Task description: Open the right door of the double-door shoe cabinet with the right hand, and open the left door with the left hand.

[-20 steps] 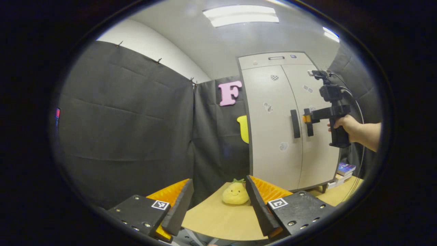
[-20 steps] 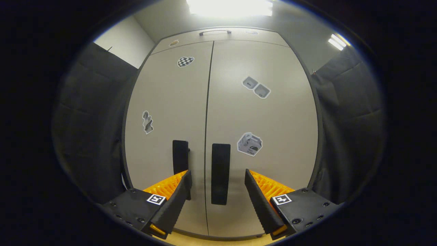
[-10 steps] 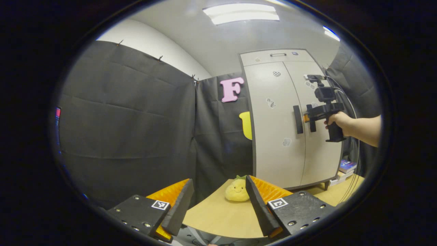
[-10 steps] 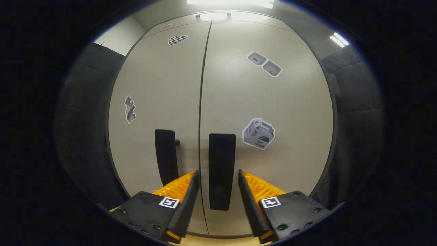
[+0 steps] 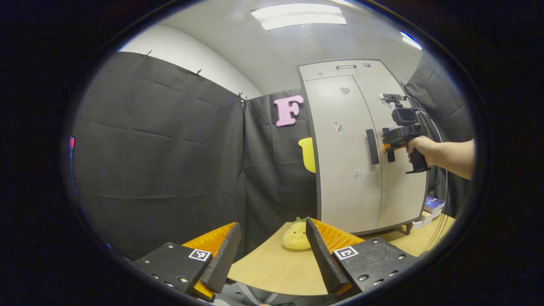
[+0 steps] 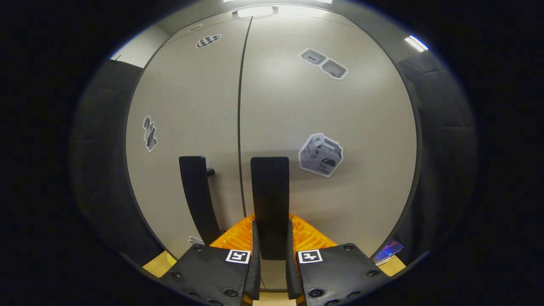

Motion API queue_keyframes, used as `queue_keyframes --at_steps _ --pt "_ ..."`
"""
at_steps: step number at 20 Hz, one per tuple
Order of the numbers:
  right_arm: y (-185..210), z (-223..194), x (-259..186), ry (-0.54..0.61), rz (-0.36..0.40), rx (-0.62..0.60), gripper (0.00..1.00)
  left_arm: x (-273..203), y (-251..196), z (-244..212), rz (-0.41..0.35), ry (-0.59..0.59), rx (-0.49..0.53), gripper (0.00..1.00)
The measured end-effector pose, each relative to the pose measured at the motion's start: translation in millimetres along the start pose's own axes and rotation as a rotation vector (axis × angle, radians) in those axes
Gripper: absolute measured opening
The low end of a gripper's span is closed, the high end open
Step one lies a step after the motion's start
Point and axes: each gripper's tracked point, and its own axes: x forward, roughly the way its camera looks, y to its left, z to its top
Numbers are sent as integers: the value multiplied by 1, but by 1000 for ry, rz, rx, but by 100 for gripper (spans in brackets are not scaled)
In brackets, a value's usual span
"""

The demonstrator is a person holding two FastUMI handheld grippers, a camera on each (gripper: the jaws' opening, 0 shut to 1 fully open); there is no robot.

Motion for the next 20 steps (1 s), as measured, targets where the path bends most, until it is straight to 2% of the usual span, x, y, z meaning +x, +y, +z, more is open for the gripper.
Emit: queue_keyframes --at_steps 1,20 --pt "1 -3 -1 8 8 -5 16 1 0 0 -4 2 0 89" --pt "-12 -4 -33 14 149 6 15 -7 -46 24 -142 -56 -25 89"
